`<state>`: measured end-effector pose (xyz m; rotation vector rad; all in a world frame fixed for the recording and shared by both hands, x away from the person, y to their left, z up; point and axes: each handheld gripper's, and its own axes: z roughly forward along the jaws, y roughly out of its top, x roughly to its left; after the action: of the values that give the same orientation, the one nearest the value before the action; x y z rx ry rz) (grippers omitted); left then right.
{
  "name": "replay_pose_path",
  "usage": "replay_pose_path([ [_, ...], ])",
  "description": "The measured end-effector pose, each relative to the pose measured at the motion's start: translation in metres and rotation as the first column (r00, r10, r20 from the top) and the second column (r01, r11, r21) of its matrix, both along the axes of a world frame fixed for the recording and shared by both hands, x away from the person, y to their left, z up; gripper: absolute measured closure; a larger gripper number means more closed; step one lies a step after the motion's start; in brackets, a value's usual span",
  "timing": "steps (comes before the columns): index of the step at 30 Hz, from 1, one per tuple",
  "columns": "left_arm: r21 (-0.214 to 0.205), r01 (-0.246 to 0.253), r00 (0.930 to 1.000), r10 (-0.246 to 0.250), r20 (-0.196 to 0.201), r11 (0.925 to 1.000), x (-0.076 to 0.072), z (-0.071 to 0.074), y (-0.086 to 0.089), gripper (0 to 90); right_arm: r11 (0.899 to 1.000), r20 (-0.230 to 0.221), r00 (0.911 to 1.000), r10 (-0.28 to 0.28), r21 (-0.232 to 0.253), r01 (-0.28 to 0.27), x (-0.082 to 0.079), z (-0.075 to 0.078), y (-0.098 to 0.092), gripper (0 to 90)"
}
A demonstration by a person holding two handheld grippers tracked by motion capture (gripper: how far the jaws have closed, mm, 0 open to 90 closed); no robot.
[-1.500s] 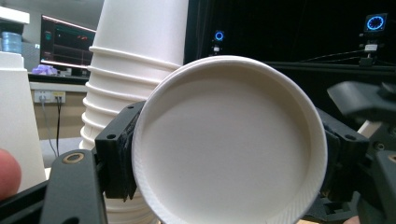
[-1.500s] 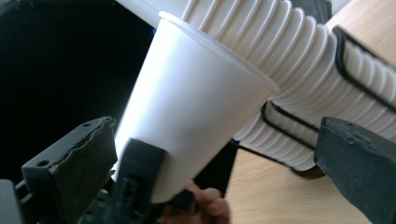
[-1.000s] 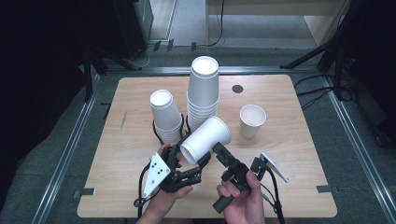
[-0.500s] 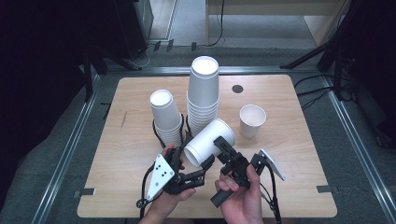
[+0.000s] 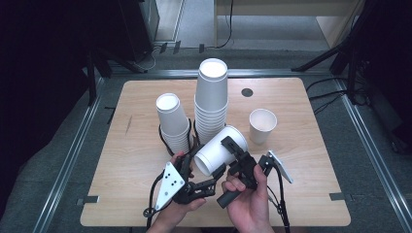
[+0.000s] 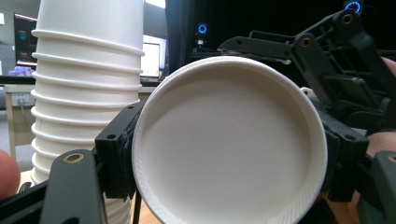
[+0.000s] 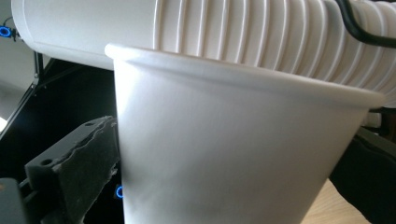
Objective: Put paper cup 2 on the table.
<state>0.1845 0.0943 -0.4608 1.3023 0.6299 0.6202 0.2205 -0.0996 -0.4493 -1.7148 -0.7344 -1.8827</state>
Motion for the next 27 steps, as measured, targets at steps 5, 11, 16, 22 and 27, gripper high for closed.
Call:
replay_pose_path([
  [5, 0.002, -0.003, 1.0, 0.003, 0.008, 1.0, 0.0001, 0.0001, 0.0002, 23.8, 1.0, -0.02, 0.9997, -0.014, 0.028, 0.014, 0.0024, -0.001, -0.0006, 8.6],
  [11, 0.002, 0.005, 0.9999, -0.005, 0.016, 1.0, 0.0008, -0.0004, 0.0013, 22.6, 0.999, -0.001, 0.9998, -0.022, 0.032, 0.022, 0.0012, -0.002, 0.0005, 11.3],
  [16, 0.007, 0.012, 0.9999, -0.012, 0.008, 0.9999, 0.0026, -0.0009, 0.0025, 21.5, 0.999, -0.008, 0.9994, -0.033, 0.032, 0.033, 0.001, -0.0023, 0.0013, 12.4],
  [22, 0.024, 0.02, 0.9998, -0.02, -0.006, 0.9995, 0.0027, 0.0003, 0.0036, 20.7, 0.999, 0.009, 0.9992, -0.038, 0.008, 0.038, 0.0001, -0.003, 0.0012, 13.1],
  [27, 0.064, 0.018, 0.9991, -0.016, -0.04, 0.9978, 0.0016, 0.0047, 0.0057, 14.7, 0.999, 0.021, 0.9988, -0.045, 0.01, 0.045, -0.0009, -0.0021, 0.0004, 13.3],
])
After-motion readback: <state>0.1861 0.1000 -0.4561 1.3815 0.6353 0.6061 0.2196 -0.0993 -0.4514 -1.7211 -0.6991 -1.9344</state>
